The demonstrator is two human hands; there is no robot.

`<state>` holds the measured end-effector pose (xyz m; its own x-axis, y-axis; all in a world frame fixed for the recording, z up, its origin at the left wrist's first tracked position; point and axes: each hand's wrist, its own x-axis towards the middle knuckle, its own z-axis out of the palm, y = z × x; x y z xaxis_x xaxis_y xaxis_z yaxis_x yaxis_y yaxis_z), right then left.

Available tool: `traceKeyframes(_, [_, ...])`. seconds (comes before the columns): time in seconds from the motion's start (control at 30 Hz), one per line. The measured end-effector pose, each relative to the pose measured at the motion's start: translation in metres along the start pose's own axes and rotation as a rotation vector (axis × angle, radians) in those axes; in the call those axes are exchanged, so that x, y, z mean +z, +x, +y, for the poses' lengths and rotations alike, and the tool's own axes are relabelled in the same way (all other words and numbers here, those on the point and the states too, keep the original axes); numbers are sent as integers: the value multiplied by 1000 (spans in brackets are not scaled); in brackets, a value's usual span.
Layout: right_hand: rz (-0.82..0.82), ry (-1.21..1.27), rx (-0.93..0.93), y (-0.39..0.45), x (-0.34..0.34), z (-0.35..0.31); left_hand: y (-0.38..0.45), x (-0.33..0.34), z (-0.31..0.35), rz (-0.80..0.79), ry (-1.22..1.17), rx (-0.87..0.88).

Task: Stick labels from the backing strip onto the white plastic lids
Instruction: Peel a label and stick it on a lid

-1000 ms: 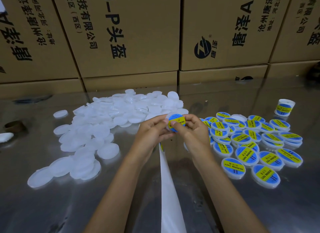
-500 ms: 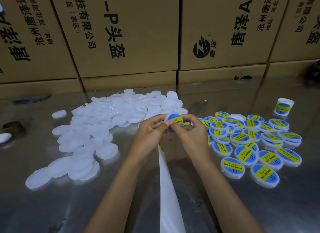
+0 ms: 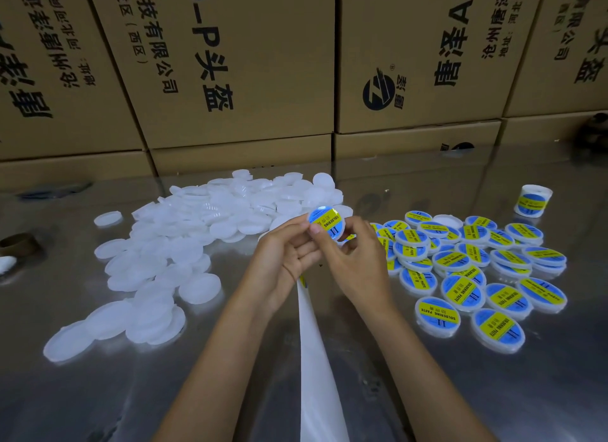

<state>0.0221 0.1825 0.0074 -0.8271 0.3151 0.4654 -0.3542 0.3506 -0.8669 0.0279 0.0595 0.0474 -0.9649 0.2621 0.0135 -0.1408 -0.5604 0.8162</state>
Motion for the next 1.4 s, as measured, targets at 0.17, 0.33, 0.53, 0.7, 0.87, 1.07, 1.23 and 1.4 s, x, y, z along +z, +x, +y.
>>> traceKeyframes(0.17, [-3, -48, -43, -1, -3, 1, 0, -2, -1, -24, 74, 8])
traceKeyframes(0.33, [5, -110, -83, -2, -4, 0, -1, -5, -3, -18, 205, 82])
traceKeyframes(0.53, [7, -99, -40, -1, -3, -1, -2, -5, -2, -12, 224, 90])
traceKeyframes(0.7, [10, 12, 11, 2, -3, -3, -4, -7, 1, 1, 429, 141])
traceKeyframes(0.87, [-87, 205, 215, 6, -4, -5, -4, -5, 2, 146, 388, 184])
traceKeyframes(1.07, [-215, 47, 20, -6, 4, -5, -4, -3, -3, 200, 309, 241])
traceKeyframes(1.23, [-131, 18, 102, -3, 4, -3, -2, -1, -4, 227, 361, 284])
traceKeyframes(1.4, [-179, 103, 144, 0, 1, -2, -2, -3, -3, 201, 481, 226])
